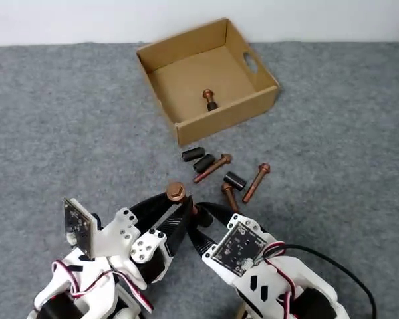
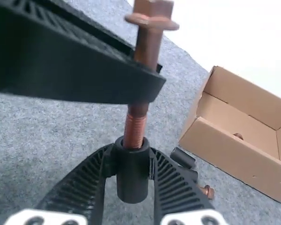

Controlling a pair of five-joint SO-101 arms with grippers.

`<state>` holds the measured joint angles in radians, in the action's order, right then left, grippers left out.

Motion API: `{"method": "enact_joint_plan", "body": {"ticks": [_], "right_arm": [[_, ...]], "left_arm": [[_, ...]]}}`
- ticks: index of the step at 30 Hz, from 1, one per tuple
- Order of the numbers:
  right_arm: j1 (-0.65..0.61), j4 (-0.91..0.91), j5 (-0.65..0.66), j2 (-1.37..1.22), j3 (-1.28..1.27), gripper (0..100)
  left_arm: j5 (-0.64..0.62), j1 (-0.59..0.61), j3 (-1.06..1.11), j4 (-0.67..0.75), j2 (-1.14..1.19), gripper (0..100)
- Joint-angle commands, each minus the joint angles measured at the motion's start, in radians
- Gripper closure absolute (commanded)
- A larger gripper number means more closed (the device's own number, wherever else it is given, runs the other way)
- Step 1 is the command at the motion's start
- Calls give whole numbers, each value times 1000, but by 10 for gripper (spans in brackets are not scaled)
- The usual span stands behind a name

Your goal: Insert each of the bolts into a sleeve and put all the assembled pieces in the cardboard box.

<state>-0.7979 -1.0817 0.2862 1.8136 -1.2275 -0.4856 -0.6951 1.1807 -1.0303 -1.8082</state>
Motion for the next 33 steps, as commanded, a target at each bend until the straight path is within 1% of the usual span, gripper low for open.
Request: {"method": "enact_joint_plan", "body": {"ticks": [1, 3, 8, 11, 13, 17, 20, 26, 31, 33], "right_arm": [[4, 31, 12, 1, 8, 991], [4, 31, 12, 1, 9, 991], [4, 31, 12, 1, 12, 991], [4, 31, 12, 1, 12, 991], [4, 31, 12, 1, 12, 991], [4, 31, 12, 1, 12, 991], [4, 31, 12, 1, 12, 991], [7, 31, 12, 1, 12, 991], [8, 31, 12, 1, 9, 991], [8, 31, 11, 1, 6, 991]], "left_arm": [[-11, -14, 2, -2, 0, 995], [-9, -14, 18, -12, 0, 995], [0, -17, 25, -158, 0, 993], [71, -17, 25, -209, 0, 991], [84, -17, 27, -218, 0, 961], [86, -17, 28, -227, 0, 852], [87, -17, 24, -258, 0, 810], [89, -12, 13, -256, 0, 807], [87, -11, -74, -252, 0, 809], [84, -9, -114, -252, -2, 829]]}}
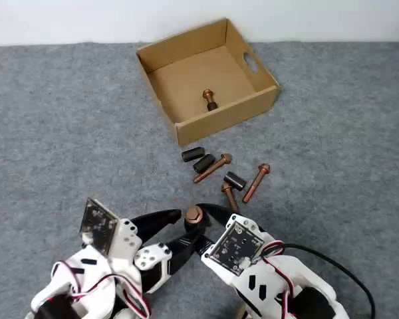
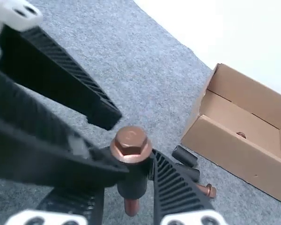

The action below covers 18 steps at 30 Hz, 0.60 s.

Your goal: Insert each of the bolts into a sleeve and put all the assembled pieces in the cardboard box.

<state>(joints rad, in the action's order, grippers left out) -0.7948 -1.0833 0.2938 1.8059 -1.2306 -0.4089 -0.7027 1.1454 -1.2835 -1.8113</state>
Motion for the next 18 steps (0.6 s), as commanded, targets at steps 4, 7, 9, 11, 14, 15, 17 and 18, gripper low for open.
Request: {"method": "enact_joint_plan", "body": {"ticks": [4, 7, 9, 11, 14, 15, 17, 18], "right_arm": [[13, 31, -2, 8, 9, 991], [81, 31, -25, 8, 9, 991], [151, 30, -74, 8, 9, 991], [217, 24, -114, 8, 9, 991], [297, 22, -158, 4, 9, 991], [315, 22, -169, -7, 12, 991], [352, 22, -189, -44, 21, 991], [371, 22, -207, -73, 40, 991]], "left_arm": [[14, 91, -139, 43, -2, 1000], [51, 216, -140, 103, -3, 996], [84, 304, -119, 130, -3, 996], [130, 377, -68, 141, -3, 996], [204, 474, 22, 141, -5, 996], [222, 502, 58, 141, -5, 996], [245, 551, 140, 157, -5, 996], [253, 574, 186, 175, -5, 996]]}}
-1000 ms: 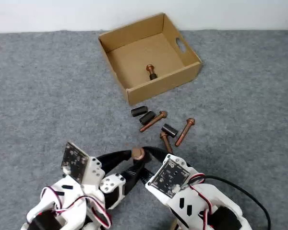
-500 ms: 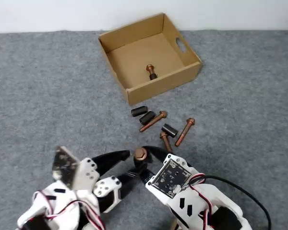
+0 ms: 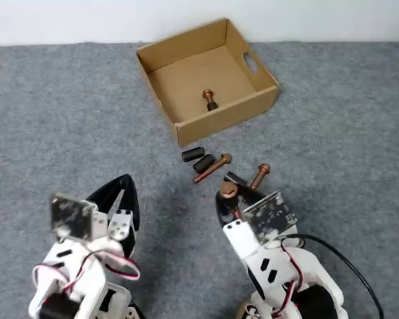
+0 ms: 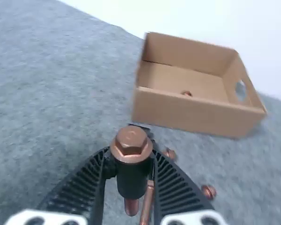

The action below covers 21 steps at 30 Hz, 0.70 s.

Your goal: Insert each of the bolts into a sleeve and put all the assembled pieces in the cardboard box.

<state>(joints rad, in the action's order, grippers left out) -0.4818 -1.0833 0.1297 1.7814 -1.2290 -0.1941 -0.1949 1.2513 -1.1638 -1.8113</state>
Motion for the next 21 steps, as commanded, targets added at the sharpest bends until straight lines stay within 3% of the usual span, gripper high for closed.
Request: {"method": "enact_joint_plan", "body": {"ticks": [1, 9, 15, 21], "right_arm": [[77, 24, -74, -84, 60, 991], [116, 31, -207, -562, 388, 991], [116, 38, -287, -944, 721, 991], [153, 170, -304, -1307, 1028, 991]], "left_arm": [[49, 95, 124, 78, -5, 996], [129, 213, 432, 255, -5, 995], [121, 206, 432, 241, 0, 995], [120, 212, 432, 143, 2, 995]]}}
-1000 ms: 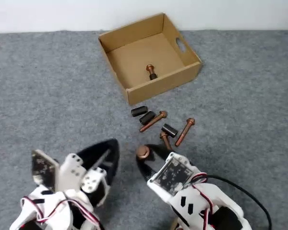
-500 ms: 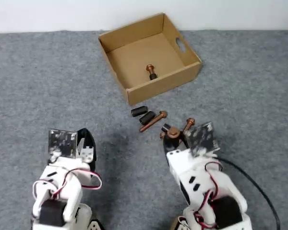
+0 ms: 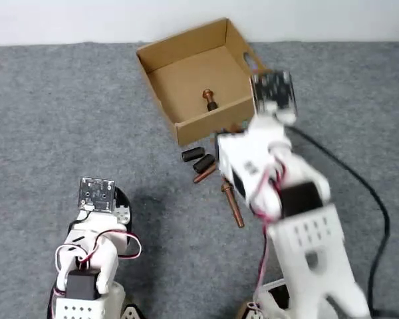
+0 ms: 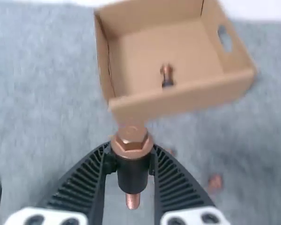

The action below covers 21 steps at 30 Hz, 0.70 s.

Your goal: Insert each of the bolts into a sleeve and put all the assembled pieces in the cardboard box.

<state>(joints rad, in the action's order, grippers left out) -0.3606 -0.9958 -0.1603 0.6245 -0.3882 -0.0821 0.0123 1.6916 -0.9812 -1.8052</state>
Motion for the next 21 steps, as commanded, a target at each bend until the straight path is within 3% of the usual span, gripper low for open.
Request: {"method": "enact_joint_plan", "body": {"ticks": [1, 5, 11, 21], "right_arm": [[47, 104, -14, -209, 235, 991], [104, 173, -14, -461, 434, 991], [119, 186, 35, -825, 764, 991], [130, 179, 183, -1356, 1301, 991]], "left_arm": [[8, 5, -8, -40, -5, 995], [-17, 5, -8, -35, -5, 995], [-207, 5, -8, -69, -5, 995], [-216, 46, -8, -69, -5, 994]]}}
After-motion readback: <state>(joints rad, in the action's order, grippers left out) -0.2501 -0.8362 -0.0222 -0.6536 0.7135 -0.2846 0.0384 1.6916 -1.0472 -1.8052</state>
